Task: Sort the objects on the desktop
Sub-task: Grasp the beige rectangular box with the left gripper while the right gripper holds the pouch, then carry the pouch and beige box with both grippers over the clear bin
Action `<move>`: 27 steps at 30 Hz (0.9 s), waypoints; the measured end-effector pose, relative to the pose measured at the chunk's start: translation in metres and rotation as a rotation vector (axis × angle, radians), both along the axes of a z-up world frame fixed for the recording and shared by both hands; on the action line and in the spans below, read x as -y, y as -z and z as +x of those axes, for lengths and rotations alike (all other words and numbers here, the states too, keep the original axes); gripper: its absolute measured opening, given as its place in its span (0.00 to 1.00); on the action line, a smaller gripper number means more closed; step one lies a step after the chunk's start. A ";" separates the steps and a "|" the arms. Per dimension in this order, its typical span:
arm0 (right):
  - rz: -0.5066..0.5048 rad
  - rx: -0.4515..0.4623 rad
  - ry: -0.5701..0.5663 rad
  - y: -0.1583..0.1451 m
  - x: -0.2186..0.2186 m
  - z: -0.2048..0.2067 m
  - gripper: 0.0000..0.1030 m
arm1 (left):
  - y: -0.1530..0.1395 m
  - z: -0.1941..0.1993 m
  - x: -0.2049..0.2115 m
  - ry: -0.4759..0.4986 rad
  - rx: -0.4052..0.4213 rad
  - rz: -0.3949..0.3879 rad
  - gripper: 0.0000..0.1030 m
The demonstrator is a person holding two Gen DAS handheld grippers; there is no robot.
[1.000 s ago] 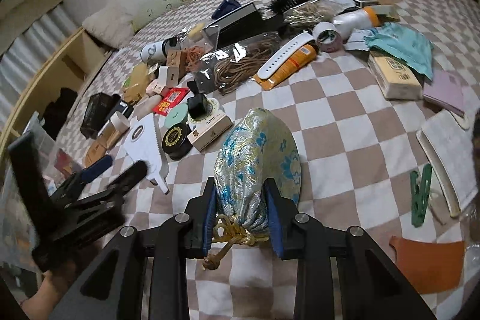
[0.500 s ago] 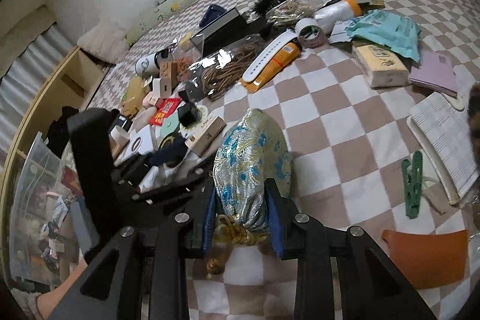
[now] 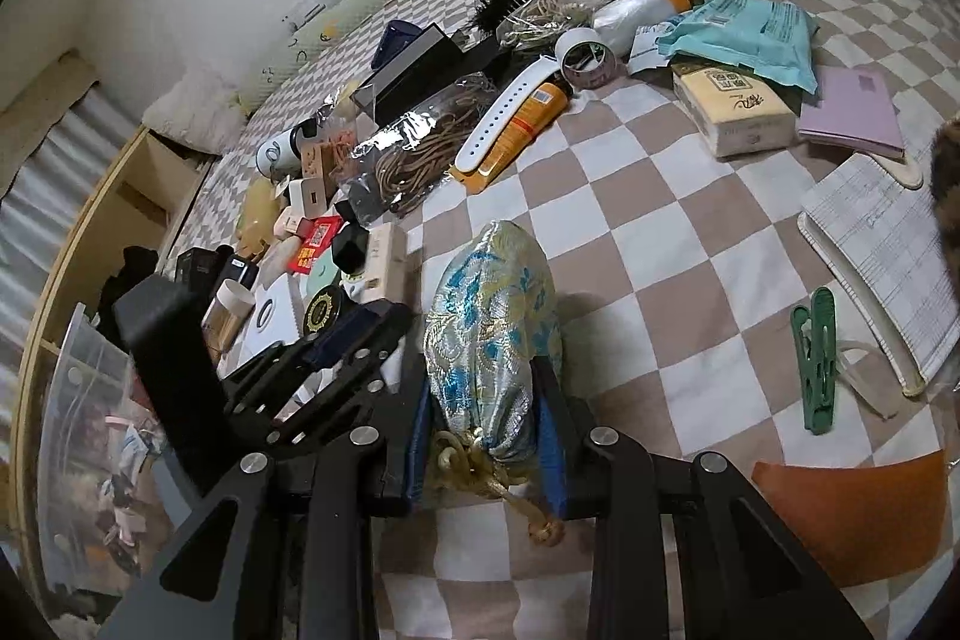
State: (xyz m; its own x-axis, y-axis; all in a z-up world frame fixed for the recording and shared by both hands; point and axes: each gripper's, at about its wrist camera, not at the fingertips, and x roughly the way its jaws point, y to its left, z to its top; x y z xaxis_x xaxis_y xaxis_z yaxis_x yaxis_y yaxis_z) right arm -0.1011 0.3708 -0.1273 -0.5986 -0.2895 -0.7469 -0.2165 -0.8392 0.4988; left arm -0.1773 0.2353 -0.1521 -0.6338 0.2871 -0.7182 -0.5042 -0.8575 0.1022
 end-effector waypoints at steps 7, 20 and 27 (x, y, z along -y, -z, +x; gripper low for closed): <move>-0.029 0.003 0.013 0.002 -0.004 0.001 0.30 | -0.002 0.014 -0.003 -0.002 -0.044 -0.043 0.19; -0.031 -0.008 0.029 -0.004 -0.001 0.009 0.30 | -0.016 0.051 0.007 -0.018 -0.074 -0.054 0.19; 0.016 -0.048 -0.001 -0.023 0.019 0.024 0.30 | -0.043 0.069 0.036 -0.069 -0.069 -0.013 0.19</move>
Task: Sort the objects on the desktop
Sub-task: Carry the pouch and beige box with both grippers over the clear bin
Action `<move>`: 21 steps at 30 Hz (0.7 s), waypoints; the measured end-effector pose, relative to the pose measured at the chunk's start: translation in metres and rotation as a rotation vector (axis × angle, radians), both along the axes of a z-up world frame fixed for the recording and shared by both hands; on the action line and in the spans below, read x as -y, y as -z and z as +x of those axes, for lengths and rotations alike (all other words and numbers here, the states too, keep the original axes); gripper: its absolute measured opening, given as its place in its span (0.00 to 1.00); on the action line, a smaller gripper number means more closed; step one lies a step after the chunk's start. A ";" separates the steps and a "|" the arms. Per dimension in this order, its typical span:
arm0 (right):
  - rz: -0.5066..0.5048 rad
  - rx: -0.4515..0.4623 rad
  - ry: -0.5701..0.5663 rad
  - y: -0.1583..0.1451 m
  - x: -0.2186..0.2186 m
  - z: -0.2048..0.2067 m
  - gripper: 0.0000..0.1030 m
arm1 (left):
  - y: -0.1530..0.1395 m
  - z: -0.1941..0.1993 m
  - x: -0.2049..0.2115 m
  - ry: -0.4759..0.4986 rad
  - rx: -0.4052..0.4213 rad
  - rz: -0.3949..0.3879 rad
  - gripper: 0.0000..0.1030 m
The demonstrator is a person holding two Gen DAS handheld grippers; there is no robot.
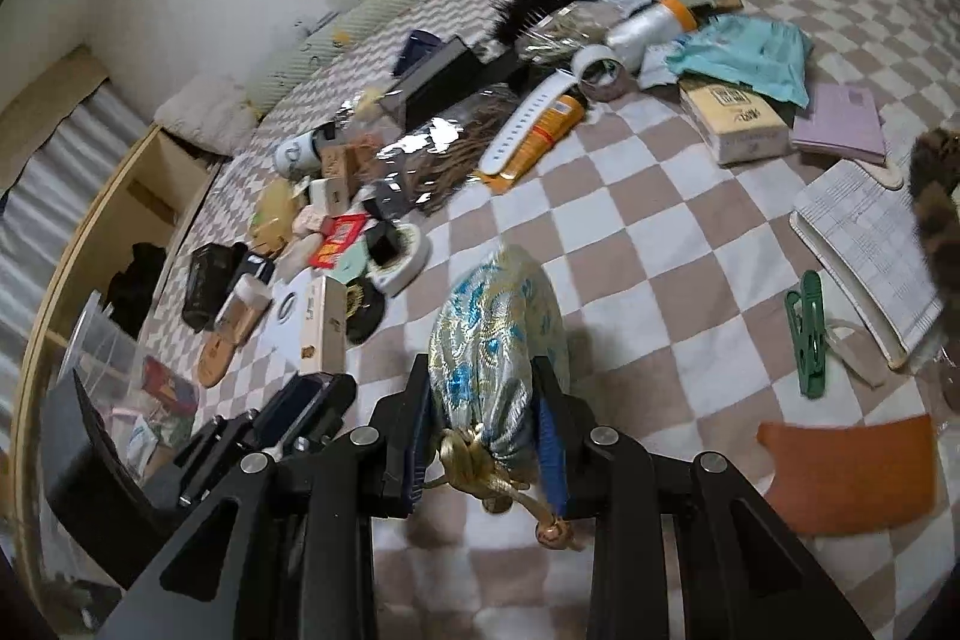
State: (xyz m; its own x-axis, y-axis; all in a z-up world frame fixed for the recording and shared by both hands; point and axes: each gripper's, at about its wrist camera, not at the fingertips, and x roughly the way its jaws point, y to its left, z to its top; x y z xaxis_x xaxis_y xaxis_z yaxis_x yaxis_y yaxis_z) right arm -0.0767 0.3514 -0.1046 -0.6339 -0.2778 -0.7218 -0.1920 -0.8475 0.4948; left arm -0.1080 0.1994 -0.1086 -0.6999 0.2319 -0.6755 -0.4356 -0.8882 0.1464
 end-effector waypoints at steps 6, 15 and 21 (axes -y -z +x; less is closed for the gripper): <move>0.015 -0.036 -0.025 -0.017 0.016 0.013 0.29 | -0.029 0.023 0.032 -0.039 -0.011 0.025 0.19; 0.043 -0.078 -0.106 -0.046 0.050 0.026 0.28 | -0.065 0.050 0.085 -0.119 -0.009 0.107 0.19; 0.051 -0.128 -0.174 -0.072 0.077 0.029 0.28 | -0.084 0.063 0.112 -0.150 -0.016 0.135 0.19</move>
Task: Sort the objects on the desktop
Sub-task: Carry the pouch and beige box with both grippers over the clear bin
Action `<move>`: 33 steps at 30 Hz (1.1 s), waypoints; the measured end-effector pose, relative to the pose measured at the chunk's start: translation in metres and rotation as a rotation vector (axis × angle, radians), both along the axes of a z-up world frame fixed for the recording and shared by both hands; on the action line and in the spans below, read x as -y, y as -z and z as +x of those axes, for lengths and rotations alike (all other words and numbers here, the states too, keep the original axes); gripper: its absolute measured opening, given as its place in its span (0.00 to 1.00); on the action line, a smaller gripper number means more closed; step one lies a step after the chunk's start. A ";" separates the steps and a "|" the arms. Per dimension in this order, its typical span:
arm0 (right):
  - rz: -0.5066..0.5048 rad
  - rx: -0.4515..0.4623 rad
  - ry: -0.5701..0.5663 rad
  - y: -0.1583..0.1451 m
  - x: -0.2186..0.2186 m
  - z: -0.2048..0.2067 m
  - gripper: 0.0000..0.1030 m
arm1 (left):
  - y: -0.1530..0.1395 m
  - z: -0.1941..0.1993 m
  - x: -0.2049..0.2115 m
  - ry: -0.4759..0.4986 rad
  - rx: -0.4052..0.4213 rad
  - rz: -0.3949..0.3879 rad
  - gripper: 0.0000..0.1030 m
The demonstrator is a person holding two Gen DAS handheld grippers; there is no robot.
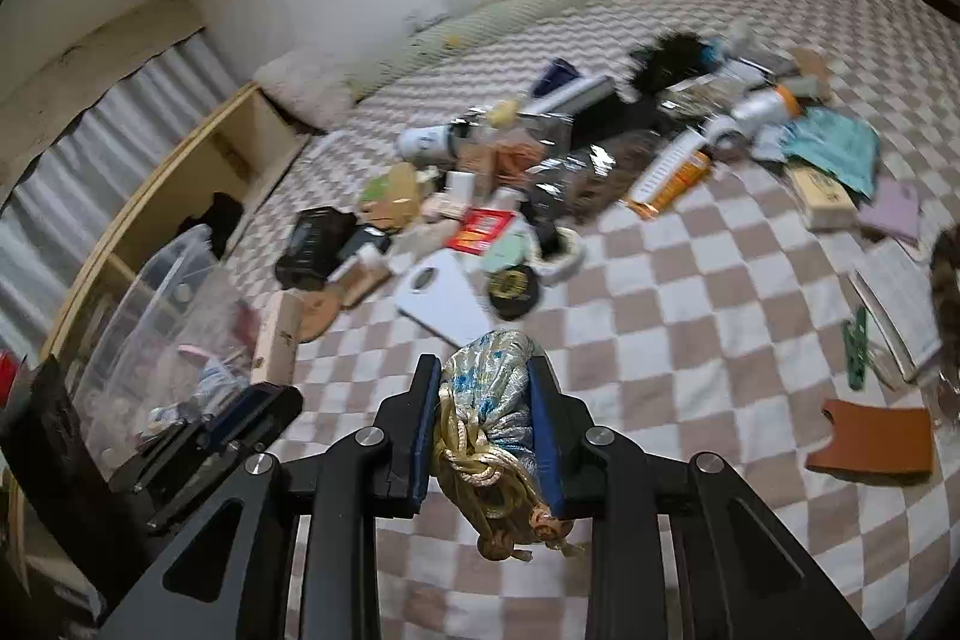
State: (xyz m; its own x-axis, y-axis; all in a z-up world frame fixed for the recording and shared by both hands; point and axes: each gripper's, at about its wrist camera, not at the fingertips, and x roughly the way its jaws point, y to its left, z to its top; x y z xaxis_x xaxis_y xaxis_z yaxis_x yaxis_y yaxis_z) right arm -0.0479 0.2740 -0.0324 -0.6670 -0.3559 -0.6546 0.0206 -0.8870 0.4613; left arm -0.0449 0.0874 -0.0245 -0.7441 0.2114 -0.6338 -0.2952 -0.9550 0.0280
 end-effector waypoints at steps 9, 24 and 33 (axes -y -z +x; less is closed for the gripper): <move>-0.005 -0.092 -0.105 -0.049 0.048 -0.012 0.28 | -0.046 0.003 0.054 -0.093 -0.025 0.025 0.19; 0.016 -0.271 -0.318 -0.147 0.169 -0.047 0.28 | -0.124 0.008 0.167 -0.297 -0.110 0.035 0.19; -0.022 -0.309 -0.500 -0.176 0.271 -0.068 0.28 | -0.142 0.014 0.260 -0.475 -0.115 0.043 0.19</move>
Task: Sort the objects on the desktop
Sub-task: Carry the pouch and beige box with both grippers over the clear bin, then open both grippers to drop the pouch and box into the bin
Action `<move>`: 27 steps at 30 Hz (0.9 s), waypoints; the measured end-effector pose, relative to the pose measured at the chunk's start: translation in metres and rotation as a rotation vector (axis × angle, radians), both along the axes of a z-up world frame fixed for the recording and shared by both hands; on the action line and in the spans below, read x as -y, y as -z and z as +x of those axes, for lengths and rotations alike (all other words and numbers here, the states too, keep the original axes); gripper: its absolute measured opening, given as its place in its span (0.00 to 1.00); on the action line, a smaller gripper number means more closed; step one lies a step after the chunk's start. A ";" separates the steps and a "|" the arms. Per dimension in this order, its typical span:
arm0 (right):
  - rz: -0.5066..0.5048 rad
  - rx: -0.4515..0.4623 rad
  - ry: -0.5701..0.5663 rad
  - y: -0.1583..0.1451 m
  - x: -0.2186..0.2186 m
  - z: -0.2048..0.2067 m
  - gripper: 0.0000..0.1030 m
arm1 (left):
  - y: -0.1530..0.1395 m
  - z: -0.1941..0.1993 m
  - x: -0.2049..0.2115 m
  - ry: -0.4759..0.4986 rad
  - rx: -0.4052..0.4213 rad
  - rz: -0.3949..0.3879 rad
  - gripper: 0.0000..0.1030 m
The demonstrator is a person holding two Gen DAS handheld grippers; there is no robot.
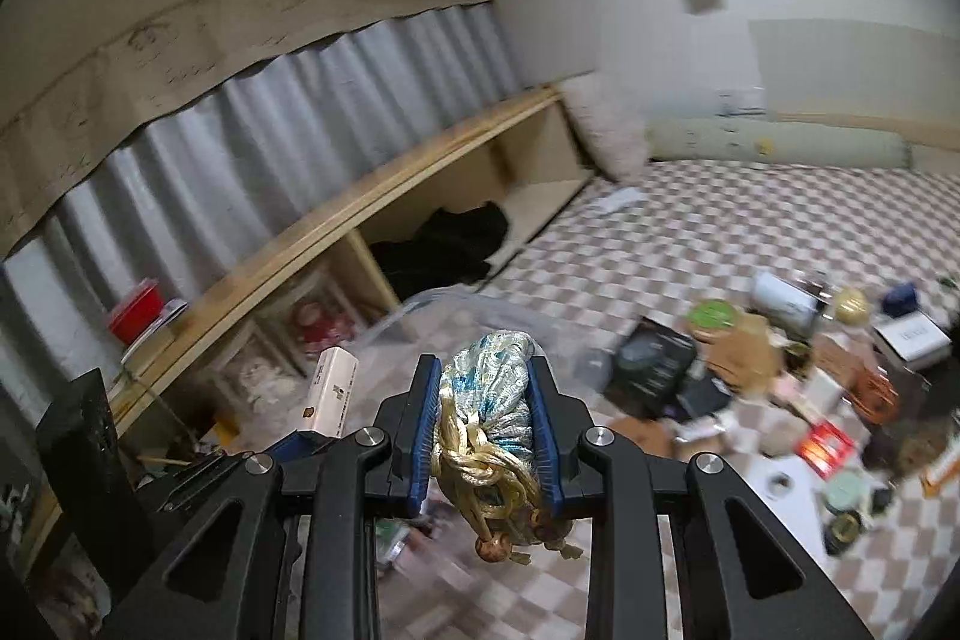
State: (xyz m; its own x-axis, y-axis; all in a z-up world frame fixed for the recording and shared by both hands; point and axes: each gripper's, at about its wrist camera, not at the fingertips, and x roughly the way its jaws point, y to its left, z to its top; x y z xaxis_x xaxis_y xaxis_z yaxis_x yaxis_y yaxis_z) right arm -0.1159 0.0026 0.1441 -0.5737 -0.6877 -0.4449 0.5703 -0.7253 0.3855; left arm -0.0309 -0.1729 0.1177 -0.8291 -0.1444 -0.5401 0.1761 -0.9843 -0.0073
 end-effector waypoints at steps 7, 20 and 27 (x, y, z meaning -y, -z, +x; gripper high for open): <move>-0.001 0.057 -0.101 0.016 0.070 -0.026 0.28 | 0.012 -0.012 0.058 -0.093 0.063 0.021 0.19; 0.112 0.142 -0.075 0.063 0.123 -0.080 0.28 | 0.034 -0.054 0.077 -0.087 0.192 0.096 0.19; 0.158 0.210 -0.064 0.088 0.130 -0.088 0.67 | 0.036 -0.052 0.085 -0.112 0.179 0.166 0.88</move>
State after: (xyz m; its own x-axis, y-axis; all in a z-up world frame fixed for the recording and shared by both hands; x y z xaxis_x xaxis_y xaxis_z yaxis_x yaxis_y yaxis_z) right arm -0.2040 -0.1272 0.0556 -0.4153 -0.6318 -0.6545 0.5363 -0.7512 0.3848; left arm -0.0825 -0.2583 0.0817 -0.7023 -0.1275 -0.7004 0.2972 -0.9465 -0.1257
